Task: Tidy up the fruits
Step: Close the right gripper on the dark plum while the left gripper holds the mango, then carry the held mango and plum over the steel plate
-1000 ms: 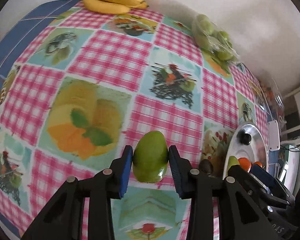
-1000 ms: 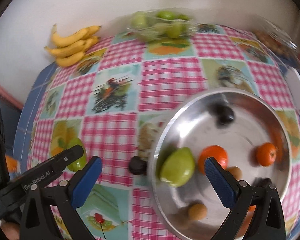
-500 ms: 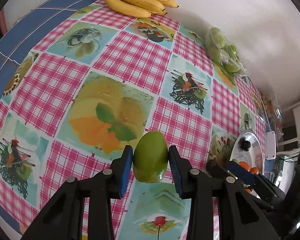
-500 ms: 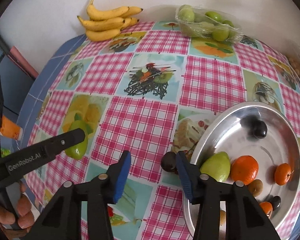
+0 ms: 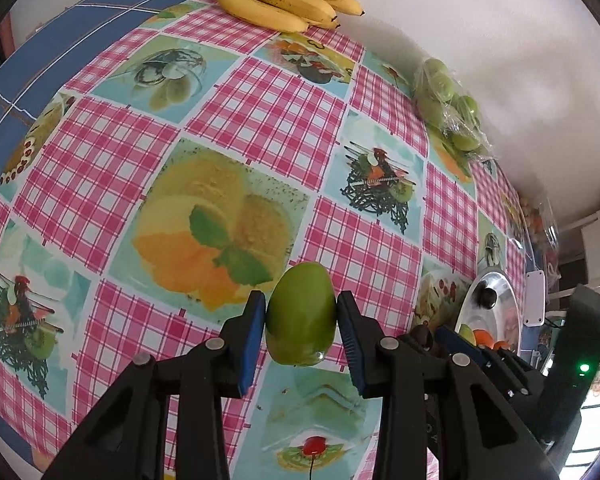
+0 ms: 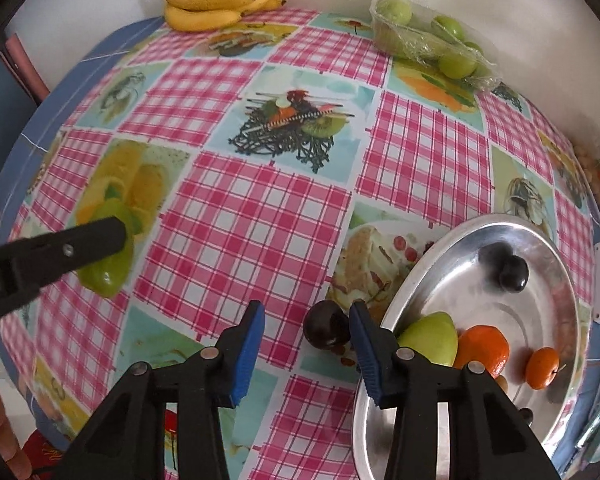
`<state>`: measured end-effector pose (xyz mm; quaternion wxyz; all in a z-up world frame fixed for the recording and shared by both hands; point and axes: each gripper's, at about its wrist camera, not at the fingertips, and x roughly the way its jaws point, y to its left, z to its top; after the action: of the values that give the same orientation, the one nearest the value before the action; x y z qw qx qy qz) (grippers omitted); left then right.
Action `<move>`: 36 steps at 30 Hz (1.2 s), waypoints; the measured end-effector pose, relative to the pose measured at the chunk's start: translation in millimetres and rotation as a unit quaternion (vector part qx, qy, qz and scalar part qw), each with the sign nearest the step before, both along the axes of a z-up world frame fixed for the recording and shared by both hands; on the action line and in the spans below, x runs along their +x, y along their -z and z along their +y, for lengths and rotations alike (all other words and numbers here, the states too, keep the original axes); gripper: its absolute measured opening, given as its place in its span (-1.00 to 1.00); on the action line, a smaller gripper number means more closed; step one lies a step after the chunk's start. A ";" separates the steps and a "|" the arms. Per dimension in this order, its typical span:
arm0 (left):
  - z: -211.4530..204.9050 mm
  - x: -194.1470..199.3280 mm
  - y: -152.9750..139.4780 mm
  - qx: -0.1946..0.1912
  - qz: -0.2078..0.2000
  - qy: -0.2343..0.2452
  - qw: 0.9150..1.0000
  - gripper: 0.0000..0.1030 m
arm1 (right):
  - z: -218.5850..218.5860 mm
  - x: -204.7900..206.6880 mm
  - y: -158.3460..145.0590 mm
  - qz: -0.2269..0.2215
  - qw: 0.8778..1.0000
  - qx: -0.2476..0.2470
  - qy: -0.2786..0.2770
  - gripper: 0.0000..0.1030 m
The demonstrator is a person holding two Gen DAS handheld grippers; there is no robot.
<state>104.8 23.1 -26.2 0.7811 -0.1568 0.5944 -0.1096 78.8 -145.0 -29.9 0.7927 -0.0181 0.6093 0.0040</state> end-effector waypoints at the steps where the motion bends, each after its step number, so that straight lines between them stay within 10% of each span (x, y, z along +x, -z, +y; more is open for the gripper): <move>1: -0.1 0.0 -0.4 -0.001 -0.001 0.000 1.000 -0.26 | -0.4 0.2 1.3 0.002 1.000 -0.004 0.001 -0.17; 16: -0.9 0.8 1.3 -0.007 0.005 -0.004 1.000 -0.26 | 20.7 -0.9 11.3 0.006 0.994 -0.102 -0.045 -0.24; 36: -2.1 2.4 4.5 -0.001 0.007 -0.004 1.000 -0.26 | 10.3 0.9 7.1 -0.004 0.995 -0.092 -0.022 -0.51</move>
<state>107.1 21.0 -30.7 0.7770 -0.1605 0.5993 -0.1062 79.7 -134.7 -37.0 0.7899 -0.1049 0.6032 -0.0347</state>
